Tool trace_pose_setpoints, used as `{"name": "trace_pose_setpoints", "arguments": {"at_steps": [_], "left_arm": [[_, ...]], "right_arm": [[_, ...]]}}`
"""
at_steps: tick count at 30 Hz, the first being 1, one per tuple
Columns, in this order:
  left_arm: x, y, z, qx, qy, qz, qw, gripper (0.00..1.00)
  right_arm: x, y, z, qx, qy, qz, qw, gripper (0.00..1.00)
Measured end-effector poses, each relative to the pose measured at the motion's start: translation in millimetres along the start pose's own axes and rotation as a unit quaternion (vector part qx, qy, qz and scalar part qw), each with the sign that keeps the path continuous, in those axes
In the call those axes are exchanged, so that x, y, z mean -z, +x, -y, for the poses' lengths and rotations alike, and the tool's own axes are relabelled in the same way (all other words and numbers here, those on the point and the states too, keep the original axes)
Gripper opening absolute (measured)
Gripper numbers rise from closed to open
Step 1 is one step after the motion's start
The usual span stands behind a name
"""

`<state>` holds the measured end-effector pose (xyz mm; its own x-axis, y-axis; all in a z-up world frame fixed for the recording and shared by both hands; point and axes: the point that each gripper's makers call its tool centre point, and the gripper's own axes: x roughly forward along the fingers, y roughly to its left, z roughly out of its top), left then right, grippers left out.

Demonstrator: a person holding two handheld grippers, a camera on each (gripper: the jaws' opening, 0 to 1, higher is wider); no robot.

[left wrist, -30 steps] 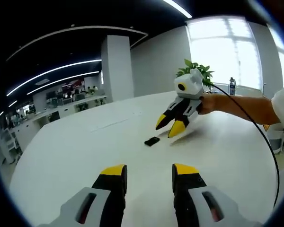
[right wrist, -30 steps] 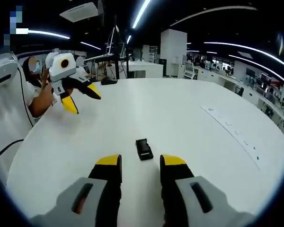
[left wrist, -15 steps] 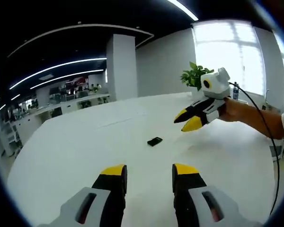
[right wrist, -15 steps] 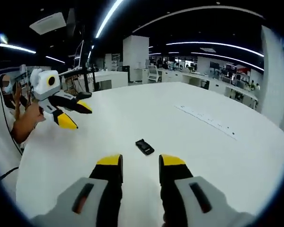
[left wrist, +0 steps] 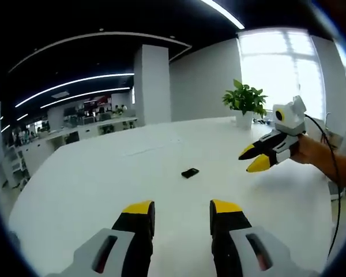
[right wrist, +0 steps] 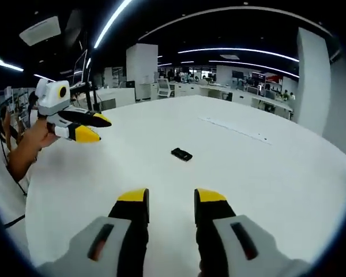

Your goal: Snap the two parts of the plastic buckle together until the buckle closes and remains connected.

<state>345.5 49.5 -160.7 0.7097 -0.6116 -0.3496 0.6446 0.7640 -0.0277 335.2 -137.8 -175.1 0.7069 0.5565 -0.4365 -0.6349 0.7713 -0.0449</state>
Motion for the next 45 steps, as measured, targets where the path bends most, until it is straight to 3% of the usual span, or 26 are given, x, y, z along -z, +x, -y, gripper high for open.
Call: {"name": "trace_pose_setpoints", "arguments": {"at_steps": [8, 14, 26, 35, 45], "left_arm": [[1.9, -10.7, -0.5, -0.010, -0.007, 0.003, 0.9999, 0.37], [4.0, -19.8, 1.8, -0.017, -0.012, 0.007, 0.9998, 0.37], [7.4, -39.2, 5.4, -0.030, -0.028, 0.019, 0.9990, 0.37], [9.0, -46.3, 2.5, -0.058, -0.042, 0.043, 0.9965, 0.37], [19.6, -52.5, 2.0, -0.062, -0.066, 0.041, 0.9950, 0.36]], "right_arm": [[1.5, -22.4, -12.9, 0.011, 0.040, 0.030, 0.9987, 0.30], [9.9, -34.1, -9.0, 0.035, 0.014, 0.024, 0.9990, 0.30], [27.8, -69.7, -15.1, 0.086, 0.038, 0.033, 0.9950, 0.29], [31.5, -80.4, -20.1, 0.107, 0.047, 0.038, 0.9924, 0.29], [37.1, -87.4, -21.2, 0.129, 0.064, 0.043, 0.9887, 0.28]]}}
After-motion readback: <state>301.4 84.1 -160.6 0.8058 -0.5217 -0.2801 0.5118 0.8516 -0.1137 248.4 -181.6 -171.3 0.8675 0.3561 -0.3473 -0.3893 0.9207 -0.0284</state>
